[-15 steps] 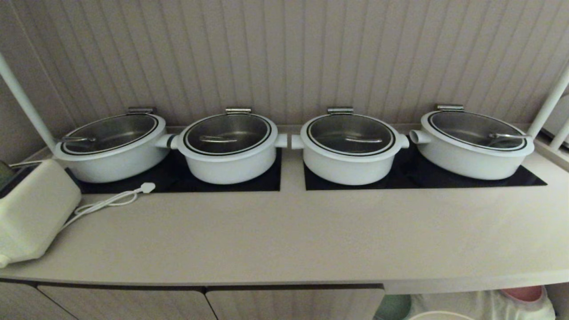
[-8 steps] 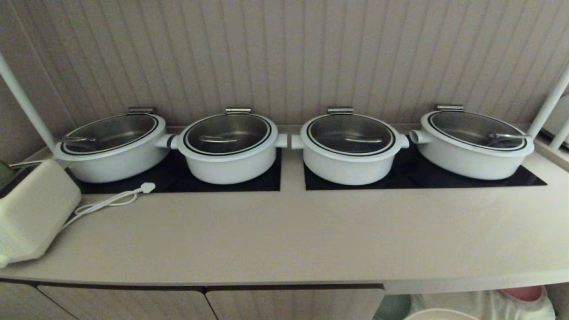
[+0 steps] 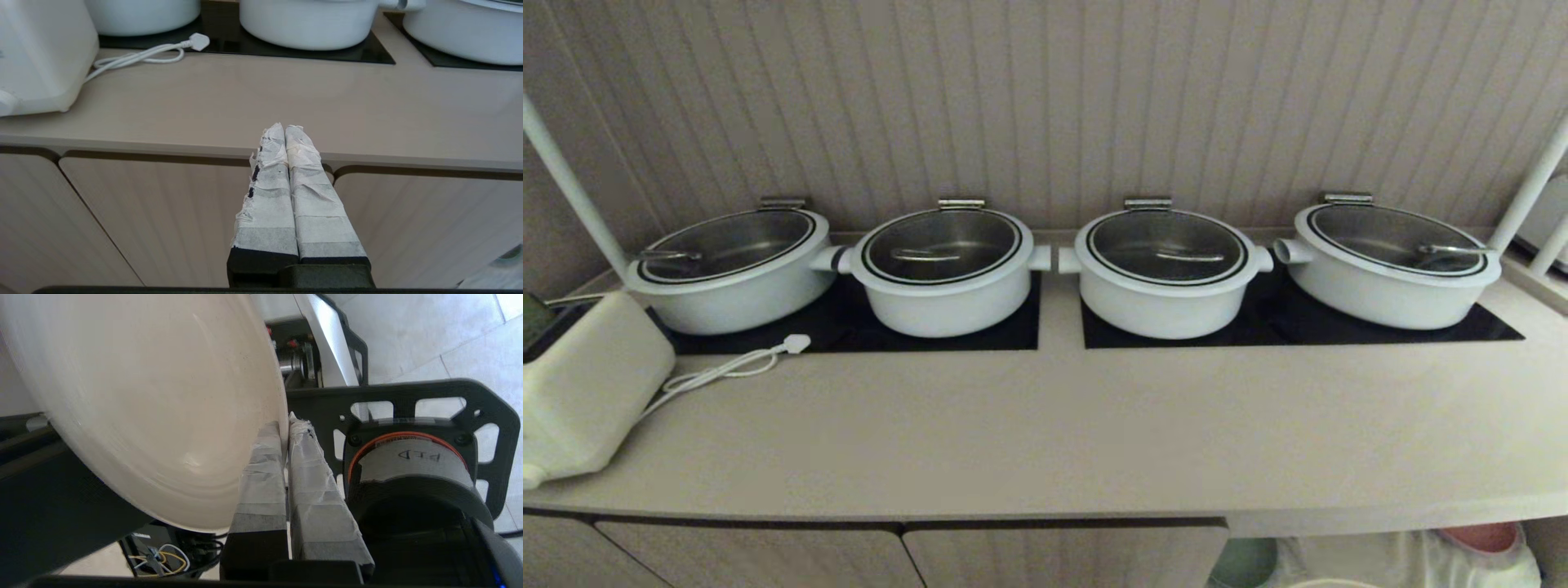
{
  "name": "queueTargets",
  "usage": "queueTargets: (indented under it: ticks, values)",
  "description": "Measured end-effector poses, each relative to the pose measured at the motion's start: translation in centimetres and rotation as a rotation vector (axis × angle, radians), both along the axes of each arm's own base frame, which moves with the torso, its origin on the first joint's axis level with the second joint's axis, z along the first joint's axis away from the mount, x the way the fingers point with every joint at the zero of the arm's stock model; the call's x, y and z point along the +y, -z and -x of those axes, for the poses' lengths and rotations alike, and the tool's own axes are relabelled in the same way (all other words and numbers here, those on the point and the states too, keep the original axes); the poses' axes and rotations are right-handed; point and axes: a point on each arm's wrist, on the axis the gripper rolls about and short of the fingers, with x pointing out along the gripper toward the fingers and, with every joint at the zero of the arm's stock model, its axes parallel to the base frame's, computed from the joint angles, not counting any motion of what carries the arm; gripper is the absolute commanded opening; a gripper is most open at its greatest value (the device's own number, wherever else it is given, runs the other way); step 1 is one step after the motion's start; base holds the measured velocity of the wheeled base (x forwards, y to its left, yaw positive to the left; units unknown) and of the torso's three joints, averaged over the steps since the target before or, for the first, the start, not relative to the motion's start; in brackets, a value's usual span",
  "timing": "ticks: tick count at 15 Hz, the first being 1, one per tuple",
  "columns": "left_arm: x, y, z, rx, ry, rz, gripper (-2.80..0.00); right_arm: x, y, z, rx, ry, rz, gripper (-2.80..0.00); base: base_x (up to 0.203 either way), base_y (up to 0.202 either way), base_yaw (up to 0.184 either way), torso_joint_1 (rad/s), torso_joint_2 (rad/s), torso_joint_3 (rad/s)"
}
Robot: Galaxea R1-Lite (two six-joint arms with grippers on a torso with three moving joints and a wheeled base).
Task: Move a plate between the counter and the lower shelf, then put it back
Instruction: Put the plate in the cupboard
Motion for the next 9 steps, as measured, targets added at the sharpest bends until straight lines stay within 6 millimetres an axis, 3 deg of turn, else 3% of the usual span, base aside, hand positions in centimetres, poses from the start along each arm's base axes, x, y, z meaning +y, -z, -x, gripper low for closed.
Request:
queueTargets:
  ticks: [9]
  values:
    - [0.00, 0.01, 0.00, 0.001, 0.000, 0.000, -2.80, -0.02, 0.01, 0.07, -0.003, 0.000, -0.001, -2.80, 0.000, -0.185, 0.001, 0.004, 0.00, 0.002]
